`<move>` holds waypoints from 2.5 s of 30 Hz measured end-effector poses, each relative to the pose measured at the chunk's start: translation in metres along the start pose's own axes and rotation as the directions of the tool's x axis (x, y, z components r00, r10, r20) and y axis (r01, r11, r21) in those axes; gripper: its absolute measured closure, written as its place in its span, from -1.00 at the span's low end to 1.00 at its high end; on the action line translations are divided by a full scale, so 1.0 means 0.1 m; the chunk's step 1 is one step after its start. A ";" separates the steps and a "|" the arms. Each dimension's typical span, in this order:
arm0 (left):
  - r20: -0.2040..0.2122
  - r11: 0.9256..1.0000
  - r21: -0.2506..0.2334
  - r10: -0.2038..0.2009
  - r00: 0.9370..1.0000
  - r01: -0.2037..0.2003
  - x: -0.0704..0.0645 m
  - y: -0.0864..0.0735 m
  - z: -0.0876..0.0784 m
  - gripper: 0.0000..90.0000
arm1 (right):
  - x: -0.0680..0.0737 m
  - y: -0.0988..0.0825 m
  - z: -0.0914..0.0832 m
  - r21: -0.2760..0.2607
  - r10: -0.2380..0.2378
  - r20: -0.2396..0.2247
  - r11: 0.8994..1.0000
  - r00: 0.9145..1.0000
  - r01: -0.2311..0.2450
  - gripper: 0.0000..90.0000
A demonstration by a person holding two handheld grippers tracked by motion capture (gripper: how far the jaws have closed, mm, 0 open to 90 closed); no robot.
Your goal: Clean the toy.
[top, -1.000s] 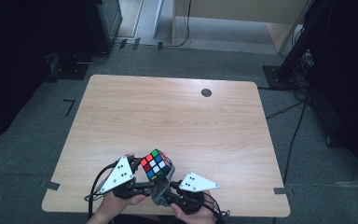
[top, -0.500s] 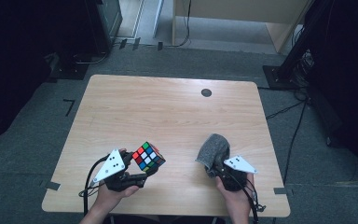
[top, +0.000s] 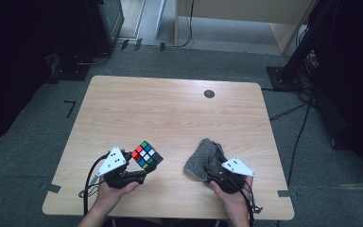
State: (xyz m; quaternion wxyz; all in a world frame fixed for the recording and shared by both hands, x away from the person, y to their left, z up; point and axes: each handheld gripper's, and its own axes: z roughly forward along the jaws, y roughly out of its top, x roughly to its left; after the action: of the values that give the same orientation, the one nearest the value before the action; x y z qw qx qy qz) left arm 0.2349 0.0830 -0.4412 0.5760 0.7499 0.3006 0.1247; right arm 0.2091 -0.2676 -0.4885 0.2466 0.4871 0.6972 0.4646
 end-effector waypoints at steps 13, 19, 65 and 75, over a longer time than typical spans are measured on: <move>0.050 0.997 0.019 -0.074 0.996 0.073 -0.08 0.05 0.08 -0.25 | 0.88 0.09 0.05 -0.163 -0.170 -0.272 0.978 0.947 0.129 -0.47; 0.080 0.996 0.037 -0.088 0.993 0.086 -0.16 0.06 0.14 -0.25 | 1.04 0.10 0.10 -0.190 -0.189 -0.274 0.972 0.943 0.140 -0.59; 0.189 0.996 -0.016 -0.082 0.979 0.086 0.01 0.15 -0.03 -0.40 | 0.94 0.12 0.04 -0.154 -0.187 -0.155 0.974 0.970 0.164 -0.24; 0.145 0.986 0.006 0.162 0.976 -0.165 -0.03 -0.11 0.08 -0.37 | 0.70 0.30 -0.13 -0.106 -0.096 -0.201 0.991 0.975 0.076 -0.24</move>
State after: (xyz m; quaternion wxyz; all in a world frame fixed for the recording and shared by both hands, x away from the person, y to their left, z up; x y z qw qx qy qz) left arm 0.2340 0.0764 -0.4535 0.5773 0.7842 0.1965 0.1146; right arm 0.1835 -0.2065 -0.4484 0.2166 0.3932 0.7158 0.5349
